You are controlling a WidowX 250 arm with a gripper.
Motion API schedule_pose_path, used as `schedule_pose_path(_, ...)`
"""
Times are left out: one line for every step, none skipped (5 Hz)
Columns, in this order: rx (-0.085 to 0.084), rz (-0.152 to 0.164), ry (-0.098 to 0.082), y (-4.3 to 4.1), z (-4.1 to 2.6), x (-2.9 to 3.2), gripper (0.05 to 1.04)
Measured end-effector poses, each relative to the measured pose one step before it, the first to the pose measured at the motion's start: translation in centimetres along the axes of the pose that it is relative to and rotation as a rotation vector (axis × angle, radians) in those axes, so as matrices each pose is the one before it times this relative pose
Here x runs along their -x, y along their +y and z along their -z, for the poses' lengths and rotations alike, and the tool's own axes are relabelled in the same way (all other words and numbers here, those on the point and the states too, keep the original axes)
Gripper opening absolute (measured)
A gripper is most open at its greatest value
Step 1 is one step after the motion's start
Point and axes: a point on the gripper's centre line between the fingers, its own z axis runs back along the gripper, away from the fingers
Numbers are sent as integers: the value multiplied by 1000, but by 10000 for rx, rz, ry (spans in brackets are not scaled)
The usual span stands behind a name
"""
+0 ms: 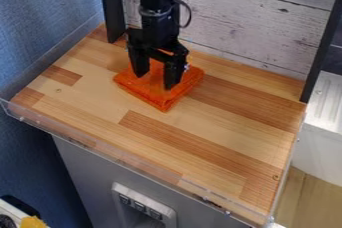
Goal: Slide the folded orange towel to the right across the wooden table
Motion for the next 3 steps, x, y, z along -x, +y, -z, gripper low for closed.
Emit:
schedule_pose_path(-28,5,-136,128,-506,-475,945)
schedule_pose_path(21,14,-22,-73,19,-83,661)
schedule_pose_path(103,-49,66,-378,751,-274,359)
